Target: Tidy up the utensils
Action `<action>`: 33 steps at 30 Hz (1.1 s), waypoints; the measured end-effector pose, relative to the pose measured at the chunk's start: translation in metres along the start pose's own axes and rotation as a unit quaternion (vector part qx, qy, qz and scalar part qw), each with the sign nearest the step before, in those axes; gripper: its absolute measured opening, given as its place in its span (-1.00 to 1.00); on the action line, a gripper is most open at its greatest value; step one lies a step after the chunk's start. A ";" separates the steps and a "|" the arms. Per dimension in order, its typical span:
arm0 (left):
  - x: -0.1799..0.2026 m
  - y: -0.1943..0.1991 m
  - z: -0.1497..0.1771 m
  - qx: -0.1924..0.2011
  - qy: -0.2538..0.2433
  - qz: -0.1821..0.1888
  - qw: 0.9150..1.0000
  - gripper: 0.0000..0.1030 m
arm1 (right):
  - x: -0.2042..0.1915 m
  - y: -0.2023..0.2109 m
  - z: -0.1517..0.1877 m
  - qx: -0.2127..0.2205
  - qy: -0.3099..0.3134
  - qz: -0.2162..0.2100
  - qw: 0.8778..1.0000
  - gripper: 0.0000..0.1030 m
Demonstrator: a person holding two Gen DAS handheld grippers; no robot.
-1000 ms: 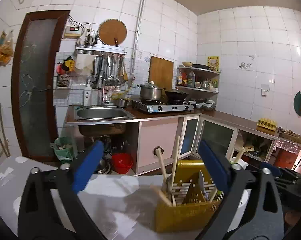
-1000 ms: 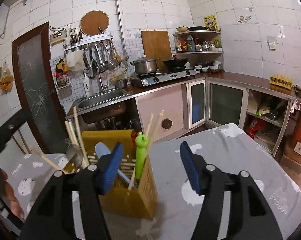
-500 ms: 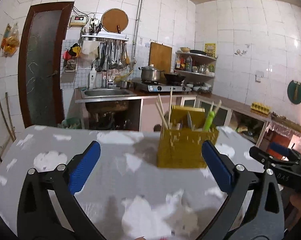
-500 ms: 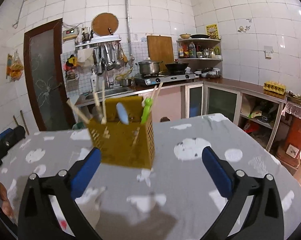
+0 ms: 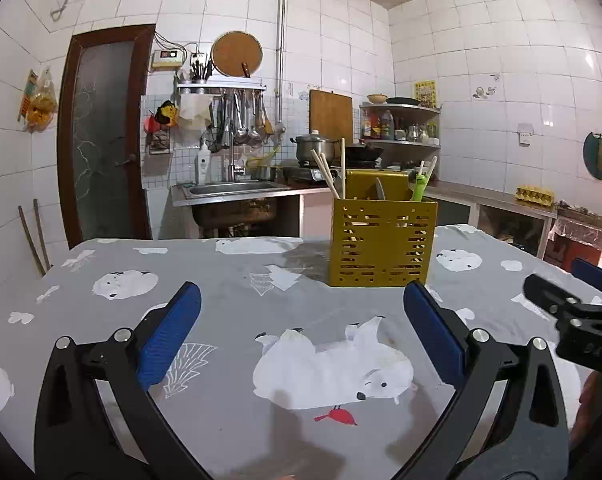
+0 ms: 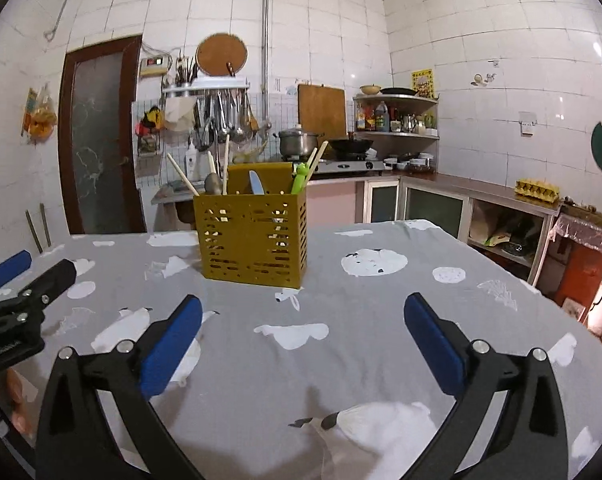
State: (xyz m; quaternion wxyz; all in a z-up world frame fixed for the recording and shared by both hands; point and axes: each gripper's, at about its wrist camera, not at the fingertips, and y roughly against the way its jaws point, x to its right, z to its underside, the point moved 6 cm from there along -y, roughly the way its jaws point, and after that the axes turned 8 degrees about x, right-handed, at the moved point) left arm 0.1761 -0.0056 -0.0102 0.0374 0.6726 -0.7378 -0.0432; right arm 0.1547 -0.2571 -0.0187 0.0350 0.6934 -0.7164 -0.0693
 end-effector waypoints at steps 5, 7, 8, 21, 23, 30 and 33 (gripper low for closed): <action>-0.002 -0.004 0.003 -0.009 0.011 0.007 1.000 0.90 | 0.003 0.010 -0.002 0.027 -0.006 0.002 1.000 0.92; -0.002 -0.001 0.003 -0.006 0.011 0.009 1.000 0.91 | 0.002 0.010 -0.001 0.026 -0.004 0.000 1.000 0.92; -0.001 0.001 0.002 -0.001 0.009 0.009 1.000 0.91 | 0.002 0.012 -0.002 0.028 -0.003 0.000 1.000 0.92; 0.004 0.004 0.001 0.005 -0.004 0.010 1.000 0.91 | 0.001 0.016 0.000 0.030 0.002 -0.001 1.000 0.92; 0.005 0.005 0.000 0.006 -0.007 0.009 1.000 0.91 | 0.001 0.015 0.000 0.028 0.004 0.000 1.000 0.92; 0.008 0.007 -0.001 0.012 -0.016 0.004 1.000 0.91 | 0.001 0.015 0.000 0.029 0.004 0.002 1.000 0.92; 0.009 0.008 -0.001 0.014 -0.019 0.006 1.000 0.91 | 0.002 0.015 0.000 0.027 0.004 0.002 1.000 0.92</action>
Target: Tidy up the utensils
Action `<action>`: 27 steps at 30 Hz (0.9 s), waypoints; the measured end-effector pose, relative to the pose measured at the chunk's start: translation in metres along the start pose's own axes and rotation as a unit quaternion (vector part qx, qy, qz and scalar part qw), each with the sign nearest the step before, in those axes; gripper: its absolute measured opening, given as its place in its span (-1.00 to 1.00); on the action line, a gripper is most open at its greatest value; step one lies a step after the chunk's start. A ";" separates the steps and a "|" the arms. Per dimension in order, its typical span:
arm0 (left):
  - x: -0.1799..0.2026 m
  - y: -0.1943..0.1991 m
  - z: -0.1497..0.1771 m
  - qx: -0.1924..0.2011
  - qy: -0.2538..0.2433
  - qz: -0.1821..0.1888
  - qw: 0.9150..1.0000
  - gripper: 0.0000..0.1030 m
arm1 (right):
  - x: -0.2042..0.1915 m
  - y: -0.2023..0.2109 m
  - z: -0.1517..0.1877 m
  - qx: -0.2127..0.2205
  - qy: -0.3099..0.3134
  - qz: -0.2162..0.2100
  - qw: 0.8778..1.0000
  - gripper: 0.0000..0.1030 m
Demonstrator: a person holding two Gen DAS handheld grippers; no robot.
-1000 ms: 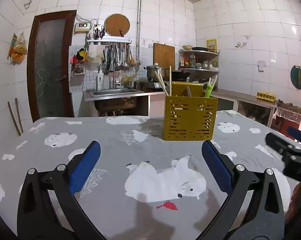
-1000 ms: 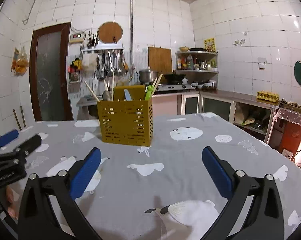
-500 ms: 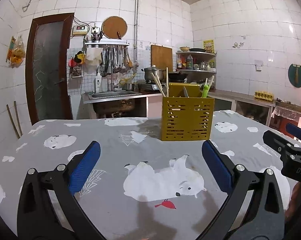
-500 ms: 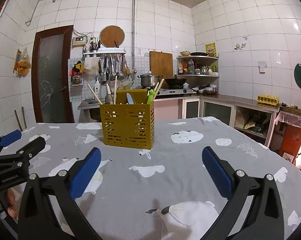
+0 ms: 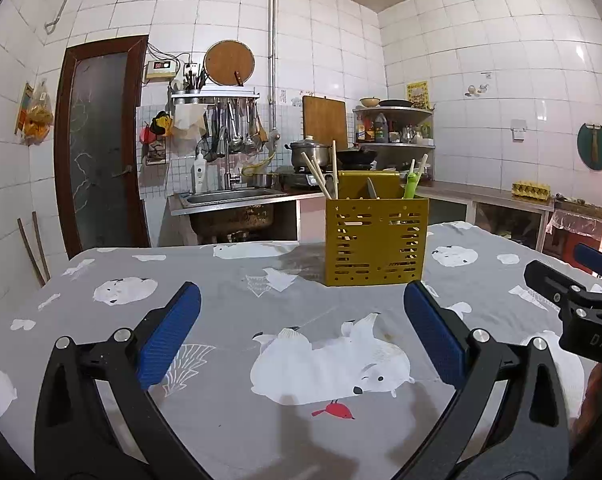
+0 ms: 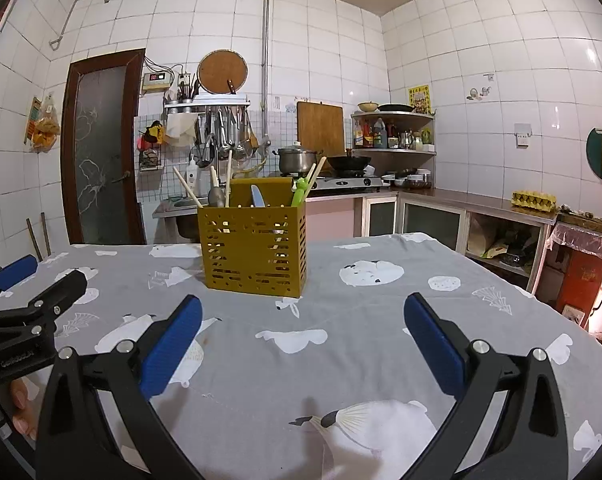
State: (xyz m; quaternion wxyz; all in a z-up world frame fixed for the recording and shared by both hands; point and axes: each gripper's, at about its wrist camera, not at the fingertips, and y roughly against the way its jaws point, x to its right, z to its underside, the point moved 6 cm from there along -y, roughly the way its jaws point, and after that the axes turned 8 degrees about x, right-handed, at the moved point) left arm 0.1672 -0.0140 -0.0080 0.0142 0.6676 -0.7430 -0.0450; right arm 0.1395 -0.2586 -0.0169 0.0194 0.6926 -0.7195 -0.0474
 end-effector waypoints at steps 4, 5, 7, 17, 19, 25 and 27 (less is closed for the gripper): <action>0.000 0.001 0.000 0.001 0.000 0.001 1.000 0.91 | 0.000 0.000 0.000 0.000 0.000 0.001 1.000 0.92; 0.000 0.000 0.000 0.000 0.001 0.001 1.000 0.91 | 0.000 0.000 0.000 0.000 0.000 0.001 1.000 0.92; 0.000 0.000 0.000 0.000 0.002 0.002 1.000 0.91 | 0.000 0.000 0.000 0.000 0.000 0.001 1.000 0.92; -0.001 0.000 0.000 -0.002 0.005 0.002 1.000 0.91 | 0.002 -0.001 -0.001 -0.002 -0.002 0.003 1.000 0.92; -0.001 0.000 0.000 -0.002 0.005 0.002 1.000 0.91 | 0.002 -0.002 -0.001 -0.002 -0.001 0.004 1.000 0.92; -0.001 0.000 0.000 -0.003 0.006 0.002 1.000 0.91 | 0.003 -0.001 -0.001 -0.002 -0.002 0.004 1.000 0.92; -0.001 -0.001 0.000 -0.003 0.006 0.001 1.000 0.91 | 0.002 -0.001 -0.001 -0.002 -0.002 0.004 1.000 0.92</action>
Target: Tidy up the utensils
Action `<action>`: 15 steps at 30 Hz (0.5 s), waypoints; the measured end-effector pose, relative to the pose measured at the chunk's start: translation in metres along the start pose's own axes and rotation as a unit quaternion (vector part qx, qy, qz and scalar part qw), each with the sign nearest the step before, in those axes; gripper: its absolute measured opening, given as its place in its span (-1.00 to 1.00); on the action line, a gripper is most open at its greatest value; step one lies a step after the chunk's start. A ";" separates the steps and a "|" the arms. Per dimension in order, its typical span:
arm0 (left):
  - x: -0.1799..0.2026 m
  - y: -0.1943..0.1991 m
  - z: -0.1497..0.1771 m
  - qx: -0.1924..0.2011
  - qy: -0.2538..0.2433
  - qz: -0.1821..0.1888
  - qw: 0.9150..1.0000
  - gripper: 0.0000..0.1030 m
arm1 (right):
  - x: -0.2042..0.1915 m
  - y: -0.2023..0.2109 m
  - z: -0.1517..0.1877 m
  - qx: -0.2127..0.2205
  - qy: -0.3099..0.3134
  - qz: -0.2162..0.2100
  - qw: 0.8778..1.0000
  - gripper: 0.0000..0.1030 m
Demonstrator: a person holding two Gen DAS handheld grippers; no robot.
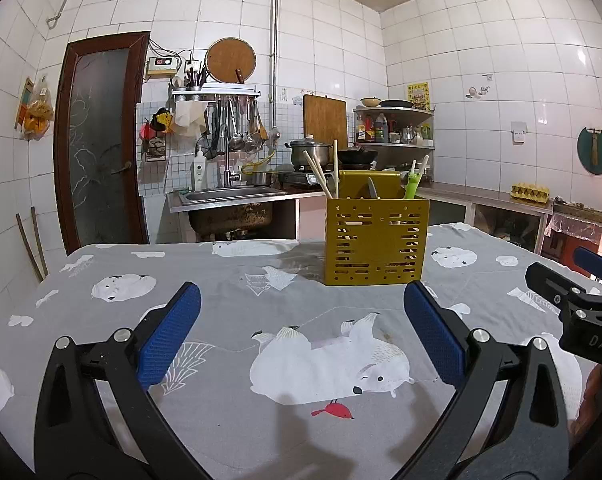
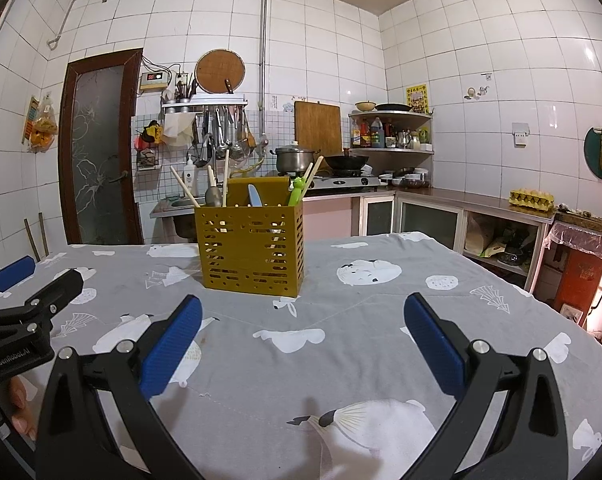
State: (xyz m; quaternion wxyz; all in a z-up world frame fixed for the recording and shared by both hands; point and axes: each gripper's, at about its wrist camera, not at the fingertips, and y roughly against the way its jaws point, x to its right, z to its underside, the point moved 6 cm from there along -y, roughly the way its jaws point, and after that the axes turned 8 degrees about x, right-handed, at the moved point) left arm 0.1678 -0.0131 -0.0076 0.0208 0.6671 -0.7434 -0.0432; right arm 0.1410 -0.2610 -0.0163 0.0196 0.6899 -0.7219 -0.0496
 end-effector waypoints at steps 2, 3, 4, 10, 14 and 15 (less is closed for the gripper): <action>0.000 0.000 0.000 0.000 0.000 0.000 1.000 0.91 | 0.000 0.000 0.000 0.000 0.000 0.000 1.000 0.92; 0.000 0.000 0.000 0.000 0.000 0.000 1.000 0.91 | 0.000 0.000 0.000 0.000 0.000 0.000 1.000 0.92; 0.000 0.000 0.000 0.000 0.000 0.000 1.000 0.91 | 0.000 0.000 0.000 0.000 0.000 0.000 1.000 0.92; 0.000 0.000 0.000 0.000 0.000 0.000 1.000 0.91 | 0.000 0.000 0.000 0.000 0.000 0.000 1.000 0.92; -0.001 0.000 0.000 -0.001 0.002 0.000 1.000 0.91 | 0.000 0.000 0.000 0.000 0.000 0.001 1.000 0.92; -0.001 0.000 0.000 -0.001 0.002 0.000 1.000 0.91 | 0.000 0.000 0.000 0.001 0.000 0.001 1.000 0.92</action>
